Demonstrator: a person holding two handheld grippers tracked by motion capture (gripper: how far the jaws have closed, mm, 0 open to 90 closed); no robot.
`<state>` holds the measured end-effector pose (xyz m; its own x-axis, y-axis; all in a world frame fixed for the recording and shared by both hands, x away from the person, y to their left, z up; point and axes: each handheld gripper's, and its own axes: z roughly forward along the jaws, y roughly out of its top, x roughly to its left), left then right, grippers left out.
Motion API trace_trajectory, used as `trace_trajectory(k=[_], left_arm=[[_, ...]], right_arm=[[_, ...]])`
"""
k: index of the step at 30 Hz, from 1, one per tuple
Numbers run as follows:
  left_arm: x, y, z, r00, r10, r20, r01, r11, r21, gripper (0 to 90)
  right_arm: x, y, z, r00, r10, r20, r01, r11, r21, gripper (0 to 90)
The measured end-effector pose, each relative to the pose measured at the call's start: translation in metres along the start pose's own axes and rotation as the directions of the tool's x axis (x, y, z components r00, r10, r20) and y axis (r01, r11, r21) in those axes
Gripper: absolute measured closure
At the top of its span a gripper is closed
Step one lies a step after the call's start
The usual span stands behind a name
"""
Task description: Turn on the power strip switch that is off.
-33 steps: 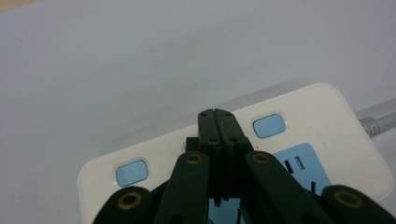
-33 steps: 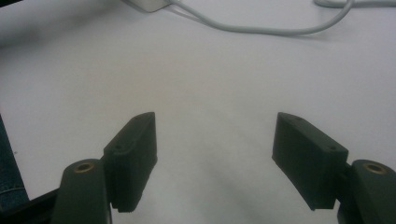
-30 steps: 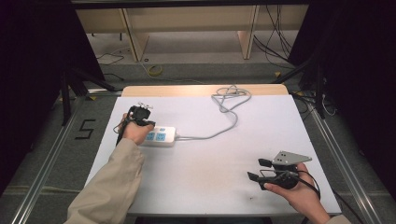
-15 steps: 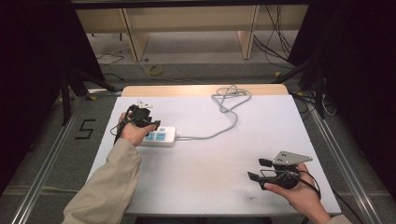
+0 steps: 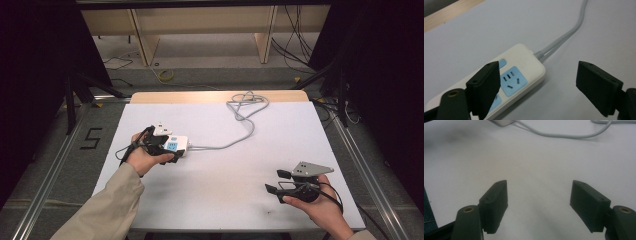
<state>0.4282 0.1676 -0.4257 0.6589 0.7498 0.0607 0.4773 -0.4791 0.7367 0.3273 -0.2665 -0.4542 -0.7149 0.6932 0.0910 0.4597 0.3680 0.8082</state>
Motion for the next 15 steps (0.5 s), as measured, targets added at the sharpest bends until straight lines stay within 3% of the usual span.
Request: trace_trajectory(k=[7,15], left_arm=[[-0.020,-0.015,-0.016,0.9996,0.024,0.015,-0.022,0.9949,-0.099,17.6],[-0.038,-0.042,-0.027,0.9965,0.073,0.041,-0.069,0.9918,-0.108,16.9]], right_arm=[[0.000,0.000,0.000,1.0000,0.001,-0.005,-0.001,1.000,-0.003,30.7],[0.001,0.000,0.000,1.0000,-0.003,-0.009,0.003,1.000,-0.005,30.6]])
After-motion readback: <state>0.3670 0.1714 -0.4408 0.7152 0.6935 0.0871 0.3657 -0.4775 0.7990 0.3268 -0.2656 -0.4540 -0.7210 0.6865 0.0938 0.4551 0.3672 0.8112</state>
